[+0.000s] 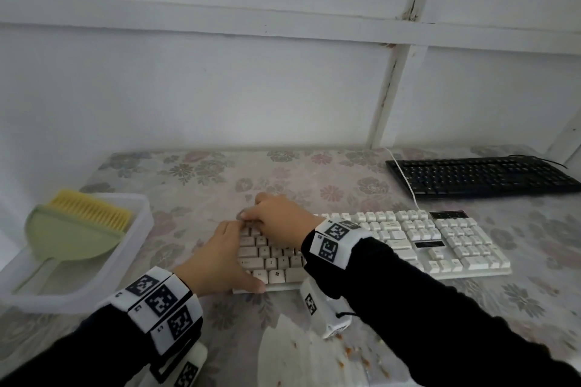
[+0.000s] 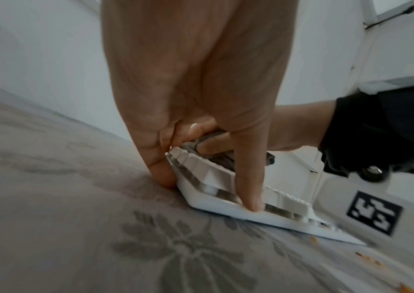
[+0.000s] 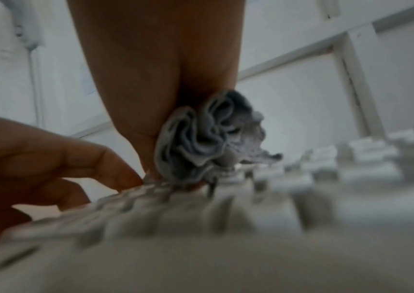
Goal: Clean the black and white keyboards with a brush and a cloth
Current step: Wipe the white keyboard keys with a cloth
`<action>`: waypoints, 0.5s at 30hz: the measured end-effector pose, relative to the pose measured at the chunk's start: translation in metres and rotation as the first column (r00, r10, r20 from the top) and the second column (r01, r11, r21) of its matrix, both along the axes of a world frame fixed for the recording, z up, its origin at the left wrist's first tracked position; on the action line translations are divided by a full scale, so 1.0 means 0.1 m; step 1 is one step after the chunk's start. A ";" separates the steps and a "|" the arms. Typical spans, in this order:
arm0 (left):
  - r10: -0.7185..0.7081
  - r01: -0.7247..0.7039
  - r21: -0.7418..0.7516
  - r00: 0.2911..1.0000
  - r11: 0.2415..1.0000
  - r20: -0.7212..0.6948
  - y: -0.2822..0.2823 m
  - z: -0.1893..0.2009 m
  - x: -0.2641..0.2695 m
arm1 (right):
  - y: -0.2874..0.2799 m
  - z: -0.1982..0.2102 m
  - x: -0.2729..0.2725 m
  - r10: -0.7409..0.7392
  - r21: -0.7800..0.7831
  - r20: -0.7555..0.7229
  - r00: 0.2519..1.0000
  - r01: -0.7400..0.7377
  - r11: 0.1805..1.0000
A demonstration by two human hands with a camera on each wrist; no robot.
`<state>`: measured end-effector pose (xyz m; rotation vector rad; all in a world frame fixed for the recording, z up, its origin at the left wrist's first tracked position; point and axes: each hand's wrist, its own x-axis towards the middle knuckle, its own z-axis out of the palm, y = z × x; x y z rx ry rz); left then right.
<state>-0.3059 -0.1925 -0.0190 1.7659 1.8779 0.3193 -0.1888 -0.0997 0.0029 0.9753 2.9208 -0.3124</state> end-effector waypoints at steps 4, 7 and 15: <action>0.006 -0.006 -0.003 0.999 1.000 -0.053 0.01 -0.02 0.01 | 0.10 0.10 0.12 0.035 0.067 0.111 0.993 -0.042 0.997; 0.011 -0.011 -0.003 0.998 1.000 -0.057 0.01 -0.03 0.01 | 0.14 0.12 0.21 0.042 0.102 0.119 0.992 -0.054 0.993; 0.016 -0.017 -0.018 0.998 1.000 -0.053 0.02 -0.05 0.00 | 0.35 0.14 0.97 -0.226 0.028 0.146 0.963 0.224 0.974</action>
